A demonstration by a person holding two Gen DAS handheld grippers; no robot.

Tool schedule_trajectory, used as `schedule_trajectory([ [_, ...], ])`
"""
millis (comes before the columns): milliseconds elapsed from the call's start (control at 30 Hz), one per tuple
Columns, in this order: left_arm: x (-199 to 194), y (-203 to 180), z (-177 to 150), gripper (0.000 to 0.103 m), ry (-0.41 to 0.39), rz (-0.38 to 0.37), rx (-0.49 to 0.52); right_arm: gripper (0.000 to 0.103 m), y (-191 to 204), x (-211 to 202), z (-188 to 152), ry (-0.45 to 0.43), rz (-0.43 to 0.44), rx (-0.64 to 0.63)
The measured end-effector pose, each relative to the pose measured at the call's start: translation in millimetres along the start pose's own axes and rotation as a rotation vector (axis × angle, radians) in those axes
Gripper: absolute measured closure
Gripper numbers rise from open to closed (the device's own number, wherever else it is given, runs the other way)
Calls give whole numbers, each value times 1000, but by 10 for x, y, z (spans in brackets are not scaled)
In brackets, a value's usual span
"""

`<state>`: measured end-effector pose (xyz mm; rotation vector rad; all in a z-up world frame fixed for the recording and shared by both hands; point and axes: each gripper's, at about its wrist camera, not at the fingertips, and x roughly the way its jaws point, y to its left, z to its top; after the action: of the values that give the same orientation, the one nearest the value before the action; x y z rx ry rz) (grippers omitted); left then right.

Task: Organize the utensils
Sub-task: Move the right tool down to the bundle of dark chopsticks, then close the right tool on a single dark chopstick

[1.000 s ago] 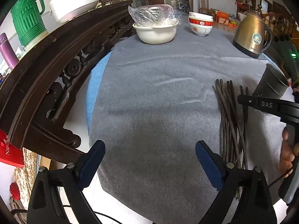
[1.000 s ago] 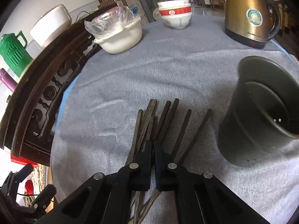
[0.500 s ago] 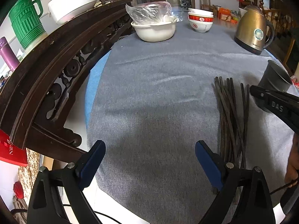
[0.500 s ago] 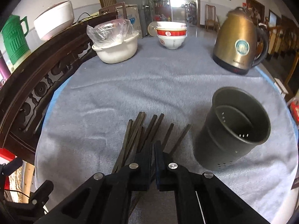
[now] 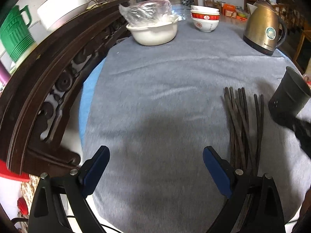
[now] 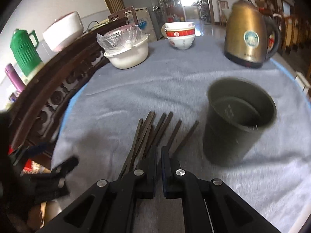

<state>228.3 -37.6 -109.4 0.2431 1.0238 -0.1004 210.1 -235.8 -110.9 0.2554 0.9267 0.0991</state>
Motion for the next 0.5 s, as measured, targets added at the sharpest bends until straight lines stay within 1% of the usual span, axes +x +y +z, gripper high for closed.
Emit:
schedule_trajectory([
  [67,63,-37,81,6,19,-31,10,96,-37,-51,-82,5,35,14],
  [133,144,-97,180,6,41,-85,14,93,-75,-100,-164,11,69,36],
  [167,184,-137,230,6,53,-115,22,82,-91,-126,-199,7,82,46],
  [200,231,-185,287,6,68,-142,31,62,-105,-149,-228,1,90,54],
  [267,311,-279,394,6,85,-184,48,31,-154,-224,-298,-35,109,74],
  [333,369,-370,473,6,95,-211,66,31,-192,-305,-366,-83,93,83],
  [367,415,-415,513,6,104,-221,74,33,-207,-326,-391,-88,82,84],
  [433,510,-488,580,6,123,-252,81,40,-262,-356,-433,-94,66,88],
  [467,536,-495,595,10,131,-268,81,54,-282,-364,-449,-90,45,82],
  [500,577,-522,624,14,145,-286,78,63,-307,-358,-451,-78,36,83],
])
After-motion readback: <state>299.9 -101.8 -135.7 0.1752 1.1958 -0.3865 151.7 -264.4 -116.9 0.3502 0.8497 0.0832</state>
